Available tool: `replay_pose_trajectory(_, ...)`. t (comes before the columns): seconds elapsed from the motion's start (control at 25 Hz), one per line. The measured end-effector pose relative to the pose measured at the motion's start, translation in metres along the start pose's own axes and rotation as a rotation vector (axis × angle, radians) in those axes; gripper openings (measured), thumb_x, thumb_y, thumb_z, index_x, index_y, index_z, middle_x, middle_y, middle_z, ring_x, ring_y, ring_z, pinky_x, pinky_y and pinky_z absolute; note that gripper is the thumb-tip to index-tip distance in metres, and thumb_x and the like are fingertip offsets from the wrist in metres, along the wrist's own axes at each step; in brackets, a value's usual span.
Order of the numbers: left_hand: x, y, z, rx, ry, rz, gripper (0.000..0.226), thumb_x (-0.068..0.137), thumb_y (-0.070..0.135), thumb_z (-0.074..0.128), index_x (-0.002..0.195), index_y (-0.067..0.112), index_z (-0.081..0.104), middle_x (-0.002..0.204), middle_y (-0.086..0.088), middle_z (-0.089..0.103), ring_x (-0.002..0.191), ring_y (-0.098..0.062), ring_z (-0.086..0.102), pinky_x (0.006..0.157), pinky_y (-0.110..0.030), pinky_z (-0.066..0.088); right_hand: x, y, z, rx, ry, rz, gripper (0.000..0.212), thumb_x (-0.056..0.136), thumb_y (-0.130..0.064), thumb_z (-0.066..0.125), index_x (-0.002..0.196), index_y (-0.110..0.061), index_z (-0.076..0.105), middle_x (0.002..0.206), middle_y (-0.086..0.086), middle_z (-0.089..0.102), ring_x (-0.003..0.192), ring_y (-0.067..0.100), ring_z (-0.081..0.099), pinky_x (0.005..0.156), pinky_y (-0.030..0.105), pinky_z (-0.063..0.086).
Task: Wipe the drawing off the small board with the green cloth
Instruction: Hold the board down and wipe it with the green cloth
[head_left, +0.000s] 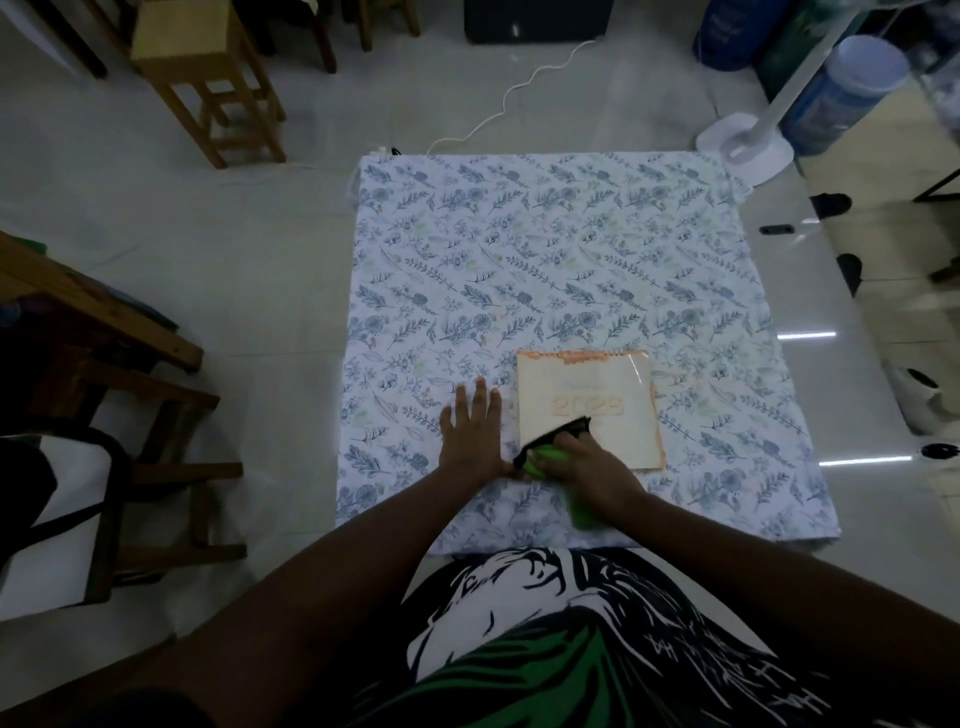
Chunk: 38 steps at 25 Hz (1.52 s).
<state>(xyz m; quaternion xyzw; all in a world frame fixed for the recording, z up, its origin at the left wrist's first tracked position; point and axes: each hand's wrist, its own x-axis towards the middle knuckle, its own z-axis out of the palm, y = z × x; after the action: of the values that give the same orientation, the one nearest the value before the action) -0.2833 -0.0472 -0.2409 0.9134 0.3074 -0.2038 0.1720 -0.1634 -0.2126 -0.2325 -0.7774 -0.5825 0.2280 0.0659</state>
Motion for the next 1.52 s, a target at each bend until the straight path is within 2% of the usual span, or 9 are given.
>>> replay_pose_trajectory(0.2,-0.002,-0.004,-0.002,-0.001,0.0,0.025,0.136,0.057,0.082,0.065,0.155,0.012,0.003,0.165,-0.014,-0.011,0.151,-0.041,-0.007,0.119,-0.058,0.012,0.012,0.02,-0.018,-0.046,-0.078,-0.094,0.034,0.098,-0.033,0.047,0.131,-0.042,0.056,0.123,0.001,0.049,0.118,0.022,0.045,0.089,0.04,0.05)
replay_pose_trajectory(0.28,-0.001,-0.004,-0.003,0.009,0.003,0.022,0.137,0.056,0.084,0.064,0.155,0.011,0.004,0.165,-0.014,-0.01,0.151,-0.042,-0.006,0.119,-0.058,0.013,0.032,0.014,-0.026,0.03,-0.034,0.027,0.024,0.099,-0.039,0.047,0.118,-0.036,0.06,0.115,0.0,0.049,0.116,0.026,0.048,0.088,0.04,0.048)
replay_pose_trajectory(0.4,-0.002,-0.002,-0.004,0.007,-0.01,0.011,0.136,0.056,0.082,0.065,0.155,0.012,0.003,0.165,-0.014,-0.011,0.151,-0.041,-0.008,0.119,-0.058,0.012,0.045,0.004,-0.023,0.08,0.004,0.214,0.034,0.098,-0.026,0.053,0.131,-0.032,0.056,0.122,0.008,0.051,0.114,0.032,0.047,0.089,0.045,0.05)
replay_pose_trajectory(0.6,-0.003,0.001,-0.004,0.02,0.015,-0.007,0.127,0.064,0.075,0.068,0.155,0.014,0.005,0.165,-0.012,-0.009,0.152,-0.038,-0.006,0.121,-0.055,0.015,-0.004,0.003,-0.003,-0.043,-0.018,-0.119,0.041,0.092,-0.022,0.061,0.13,-0.038,0.057,0.115,0.005,0.058,0.103,0.028,0.054,0.069,0.036,0.053)
replay_pose_trajectory(0.68,-0.003,0.002,-0.006,0.015,0.008,-0.014,0.13,0.061,0.077,0.068,0.155,0.014,0.004,0.165,-0.011,-0.01,0.151,-0.038,-0.007,0.121,-0.055,0.015,-0.003,0.015,-0.005,-0.102,-0.074,-0.186,0.042,0.092,-0.024,0.06,0.131,-0.039,0.057,0.121,0.007,0.057,0.108,0.029,0.053,0.072,0.039,0.056)
replay_pose_trajectory(0.84,-0.005,0.004,-0.007,0.0,-0.029,-0.026,0.138,0.056,0.079,0.069,0.155,0.012,-0.001,0.164,-0.012,-0.016,0.151,-0.039,-0.012,0.12,-0.058,0.011,0.03,0.026,-0.025,0.002,-0.03,-0.013,0.038,0.094,-0.037,0.056,0.133,-0.039,0.053,0.126,0.002,0.05,0.118,0.025,0.047,0.087,0.039,0.051)
replay_pose_trajectory(1.08,-0.004,0.007,-0.007,0.006,-0.05,-0.049,0.138,0.057,0.077,0.07,0.155,0.014,-0.003,0.164,-0.011,-0.017,0.151,-0.038,-0.012,0.121,-0.058,0.011,0.084,0.016,-0.042,-0.016,0.082,0.269,0.068,0.086,-0.01,0.061,0.144,-0.036,0.038,0.133,0.012,0.041,0.115,0.035,0.042,0.085,0.047,0.054)
replay_pose_trajectory(1.32,-0.002,0.005,-0.005,-0.004,-0.042,-0.055,0.139,0.055,0.078,0.07,0.156,0.015,-0.002,0.164,-0.01,-0.017,0.151,-0.037,-0.012,0.121,-0.058,0.013,0.019,0.027,-0.009,-0.14,-0.057,-0.13,0.06,0.091,-0.017,0.057,0.143,-0.037,0.037,0.126,0.008,0.049,0.108,0.029,0.048,0.074,0.039,0.056)
replay_pose_trajectory(1.52,-0.003,0.005,-0.004,-0.022,-0.04,-0.052,0.141,0.054,0.078,0.071,0.156,0.015,-0.002,0.164,-0.011,-0.016,0.151,-0.037,-0.012,0.12,-0.059,0.011,0.062,0.03,-0.034,-0.076,0.002,0.053,0.071,0.082,-0.015,0.067,0.144,-0.037,0.04,0.132,0.01,0.045,0.116,0.034,0.044,0.079,0.045,0.056)
